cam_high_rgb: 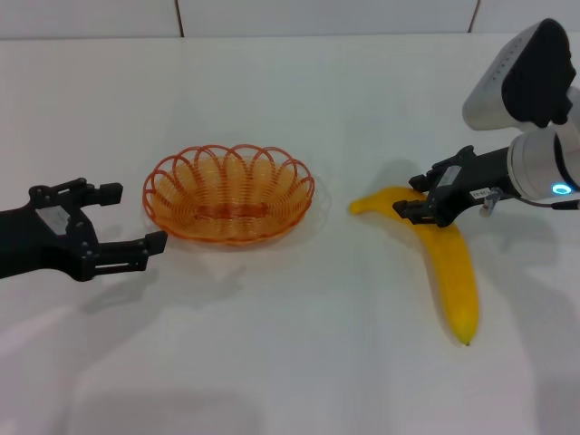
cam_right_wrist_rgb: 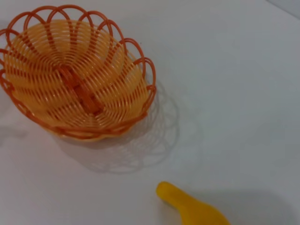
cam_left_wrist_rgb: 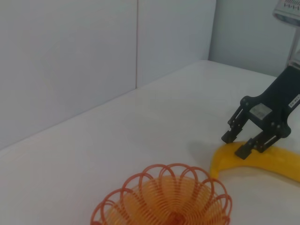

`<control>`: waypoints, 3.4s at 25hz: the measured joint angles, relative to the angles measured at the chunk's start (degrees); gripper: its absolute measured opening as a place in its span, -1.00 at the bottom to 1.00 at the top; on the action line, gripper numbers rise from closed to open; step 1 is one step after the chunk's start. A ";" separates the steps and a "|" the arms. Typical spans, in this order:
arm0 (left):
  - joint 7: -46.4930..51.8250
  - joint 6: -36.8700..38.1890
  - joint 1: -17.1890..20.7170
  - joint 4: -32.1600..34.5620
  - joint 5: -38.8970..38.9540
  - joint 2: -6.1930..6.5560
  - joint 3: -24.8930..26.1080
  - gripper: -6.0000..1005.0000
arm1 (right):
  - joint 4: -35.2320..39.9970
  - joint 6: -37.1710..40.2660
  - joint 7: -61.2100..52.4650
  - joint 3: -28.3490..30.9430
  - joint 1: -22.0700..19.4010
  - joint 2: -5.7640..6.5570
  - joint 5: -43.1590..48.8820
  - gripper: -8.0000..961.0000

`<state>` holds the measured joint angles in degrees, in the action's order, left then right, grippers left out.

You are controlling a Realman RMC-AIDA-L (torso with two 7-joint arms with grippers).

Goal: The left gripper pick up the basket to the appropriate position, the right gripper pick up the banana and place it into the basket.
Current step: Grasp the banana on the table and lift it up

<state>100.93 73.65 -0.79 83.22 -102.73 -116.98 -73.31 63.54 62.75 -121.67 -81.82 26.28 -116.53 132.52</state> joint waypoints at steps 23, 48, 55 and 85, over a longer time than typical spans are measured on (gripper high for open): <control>0.23 0.00 -1.85 -1.28 -0.10 0.09 -0.31 0.82 | 3.62 4.33 1.80 -0.69 0.56 0.08 0.16 -0.44; 0.04 0.00 -2.32 -2.29 -0.09 0.09 -0.19 0.82 | -1.33 3.81 1.40 -0.44 3.99 0.17 2.90 0.86; 0.03 0.00 -2.63 -2.56 -0.09 0.09 -0.25 0.82 | -4.64 1.92 1.37 -0.58 5.55 0.17 3.34 0.86; 0.17 0.00 -3.84 -4.21 -0.80 0.09 -0.25 0.81 | -5.07 2.21 -3.81 0.10 6.59 0.26 5.79 0.06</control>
<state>101.10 73.65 -4.63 79.01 -103.54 -116.89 -73.56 58.48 64.96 -125.48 -81.72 32.87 -116.27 138.31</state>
